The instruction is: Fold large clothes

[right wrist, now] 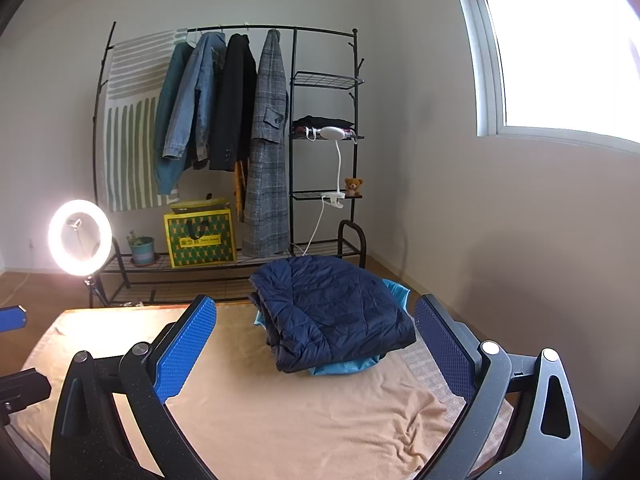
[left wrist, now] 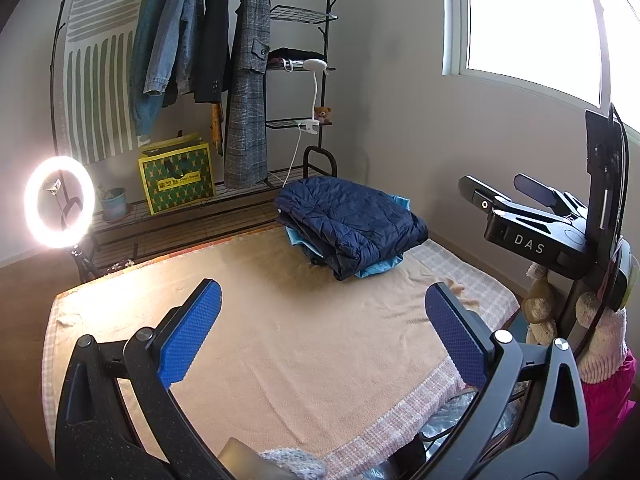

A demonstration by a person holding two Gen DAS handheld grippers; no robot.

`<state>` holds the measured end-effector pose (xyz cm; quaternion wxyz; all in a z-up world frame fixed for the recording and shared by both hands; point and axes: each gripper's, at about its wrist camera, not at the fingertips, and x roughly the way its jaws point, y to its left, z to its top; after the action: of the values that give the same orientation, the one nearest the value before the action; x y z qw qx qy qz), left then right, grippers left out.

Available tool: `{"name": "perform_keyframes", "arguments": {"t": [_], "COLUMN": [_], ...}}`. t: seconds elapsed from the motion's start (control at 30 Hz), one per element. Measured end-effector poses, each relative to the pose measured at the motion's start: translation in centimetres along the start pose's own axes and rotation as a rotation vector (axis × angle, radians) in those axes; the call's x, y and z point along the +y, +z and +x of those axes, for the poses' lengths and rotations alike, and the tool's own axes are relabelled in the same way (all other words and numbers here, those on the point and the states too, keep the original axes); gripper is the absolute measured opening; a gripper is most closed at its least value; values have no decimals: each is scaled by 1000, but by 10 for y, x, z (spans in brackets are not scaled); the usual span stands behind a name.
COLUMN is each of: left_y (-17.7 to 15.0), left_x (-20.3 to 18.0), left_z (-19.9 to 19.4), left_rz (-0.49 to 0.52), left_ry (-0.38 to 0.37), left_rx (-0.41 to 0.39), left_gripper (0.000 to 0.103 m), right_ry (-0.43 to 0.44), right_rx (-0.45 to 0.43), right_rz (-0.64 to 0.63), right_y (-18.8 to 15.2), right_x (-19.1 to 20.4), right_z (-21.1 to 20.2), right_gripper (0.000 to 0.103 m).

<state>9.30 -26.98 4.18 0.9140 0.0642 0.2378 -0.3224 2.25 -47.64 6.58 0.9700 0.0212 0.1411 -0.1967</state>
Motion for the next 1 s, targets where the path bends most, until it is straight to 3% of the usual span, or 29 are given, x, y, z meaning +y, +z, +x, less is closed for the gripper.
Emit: {"name": "perform_keyframes", "arguments": {"t": [1.0], "left_y": [-4], "left_x": [7], "left_z": [0], "left_rz": [16], "left_ry": [36], "left_rx": [-26], "left_gripper": [103], "right_ry": [9], "right_rx": [13], "right_rz": [-31], "right_y": [-5], "right_x": [-2], "right_z": [8], "right_gripper": [99]}}
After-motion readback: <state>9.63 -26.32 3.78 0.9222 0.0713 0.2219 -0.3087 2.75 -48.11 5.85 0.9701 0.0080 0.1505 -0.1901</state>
